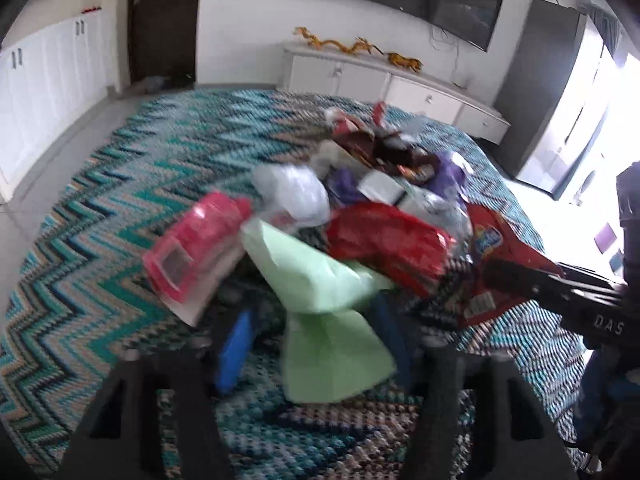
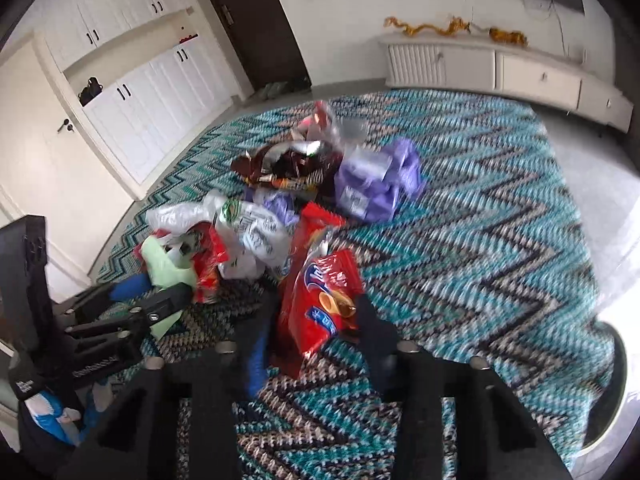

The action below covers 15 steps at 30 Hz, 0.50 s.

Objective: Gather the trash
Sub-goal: 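Grasp the red snack bag with the right tool while the left tool grasps the green paper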

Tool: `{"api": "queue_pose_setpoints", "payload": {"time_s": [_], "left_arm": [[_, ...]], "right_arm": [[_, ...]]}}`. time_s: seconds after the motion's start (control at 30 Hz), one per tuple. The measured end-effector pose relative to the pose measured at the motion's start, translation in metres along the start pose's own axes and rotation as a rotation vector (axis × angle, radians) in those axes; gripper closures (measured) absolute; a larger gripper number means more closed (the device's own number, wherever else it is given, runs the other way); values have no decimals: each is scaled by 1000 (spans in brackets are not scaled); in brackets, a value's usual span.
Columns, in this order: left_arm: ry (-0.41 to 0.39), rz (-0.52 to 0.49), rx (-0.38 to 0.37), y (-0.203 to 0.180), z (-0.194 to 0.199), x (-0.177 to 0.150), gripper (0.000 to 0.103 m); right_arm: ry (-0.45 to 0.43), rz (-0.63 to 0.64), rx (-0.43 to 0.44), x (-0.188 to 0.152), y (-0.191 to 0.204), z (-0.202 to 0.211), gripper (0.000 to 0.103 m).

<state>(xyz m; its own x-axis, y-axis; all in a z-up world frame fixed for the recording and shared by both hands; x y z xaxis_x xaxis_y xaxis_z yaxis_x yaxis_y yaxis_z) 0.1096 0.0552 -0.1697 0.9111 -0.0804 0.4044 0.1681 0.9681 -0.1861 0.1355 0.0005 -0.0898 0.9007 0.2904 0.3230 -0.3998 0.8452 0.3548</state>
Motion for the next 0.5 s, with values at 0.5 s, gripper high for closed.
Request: {"api": "queue_pose_setpoints", "payload": {"time_s": [0.5], "left_arm": [[-124, -56, 0, -30, 71, -21, 80]], "right_arm": [[-129, 25, 54, -75, -48, 134, 85]]}}
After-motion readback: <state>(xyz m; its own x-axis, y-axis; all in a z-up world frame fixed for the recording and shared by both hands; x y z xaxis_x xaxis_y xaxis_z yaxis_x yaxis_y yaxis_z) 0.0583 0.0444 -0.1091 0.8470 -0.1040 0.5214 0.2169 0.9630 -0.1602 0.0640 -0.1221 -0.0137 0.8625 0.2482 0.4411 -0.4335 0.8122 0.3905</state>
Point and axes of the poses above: each gripper's, at about its wrist camera, not at the fingertips, and z roughly against the way its jaws point, y to its left, x to its top, the point moved 9 cm from there along -z, roughly the way its jaws point, and after that the axes turned 15 degrees about y, right-handed, at the moved point
